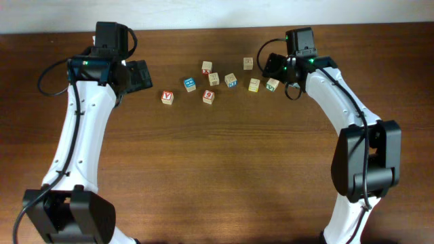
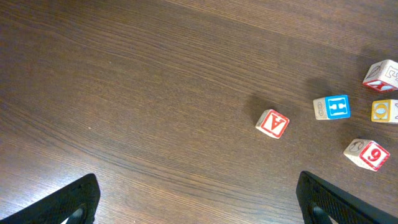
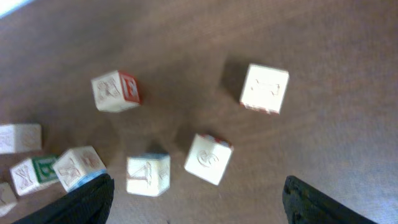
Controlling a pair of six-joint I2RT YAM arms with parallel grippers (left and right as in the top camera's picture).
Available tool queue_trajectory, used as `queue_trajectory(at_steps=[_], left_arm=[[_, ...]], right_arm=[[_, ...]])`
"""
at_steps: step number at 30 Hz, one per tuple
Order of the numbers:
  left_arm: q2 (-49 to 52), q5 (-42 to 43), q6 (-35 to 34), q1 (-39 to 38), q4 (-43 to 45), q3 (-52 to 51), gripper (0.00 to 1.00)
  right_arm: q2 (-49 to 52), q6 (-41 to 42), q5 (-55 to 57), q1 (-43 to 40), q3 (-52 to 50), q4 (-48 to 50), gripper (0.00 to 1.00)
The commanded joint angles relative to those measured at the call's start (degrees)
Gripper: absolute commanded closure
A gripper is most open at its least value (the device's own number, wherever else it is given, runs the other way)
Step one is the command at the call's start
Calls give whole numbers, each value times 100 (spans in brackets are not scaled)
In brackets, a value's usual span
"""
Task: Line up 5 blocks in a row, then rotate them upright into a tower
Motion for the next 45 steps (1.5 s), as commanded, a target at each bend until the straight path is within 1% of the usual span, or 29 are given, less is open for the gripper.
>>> queue_trajectory(at_steps=[1,3,5,11,13,23,26,28,32,34,35,36,37,38,42,45], left_arm=[[63,-101,-79,4,22,136,1],[63,-101,-79,4,22,136,1],[63,-101,-79,4,22,136,1],[63,-101,-79,4,20,136,1],[63,-101,-79,4,20,136,1],[63,-101,-79,4,20,136,1],[63,-101,-79,4,22,136,1],[63,-101,-79,4,20,136,1],[63,-101,-79,4,20,136,1],[63,-101,-79,4,22,136,1],[63,-101,-79,4,20,136,1],[63,-101,-79,4,20,136,1],[63,-101,-79,4,20,136,1],[63,-101,-79,4,20,136,1],[63,-101,-79,4,22,136,1],[63,-101,-79,4,20,136,1]], right_arm=[[184,111,96,26,127,251,16],[238,240,114,26,127,337,16],[334,348,195,61,127,332,21],[702,566,531,262,127,302,23],[780,568,584,293,127,323,26],[1003,535,693,289,127,376,53],[1005,385,824,289,72,404,54],[1060,111,837,289,70,457,54],[1198,85,815,289,70,476,54],[1198,87,817,289,70,439,55],[1198,87,815,289,70,415,57],[1193,87,815,289,72,361,66],[1172,85,817,286,83,328,71],[1126,85,820,286,85,310,73],[833,-306,815,289,87,262,76],[352,-455,739,289,94,-131,76]])
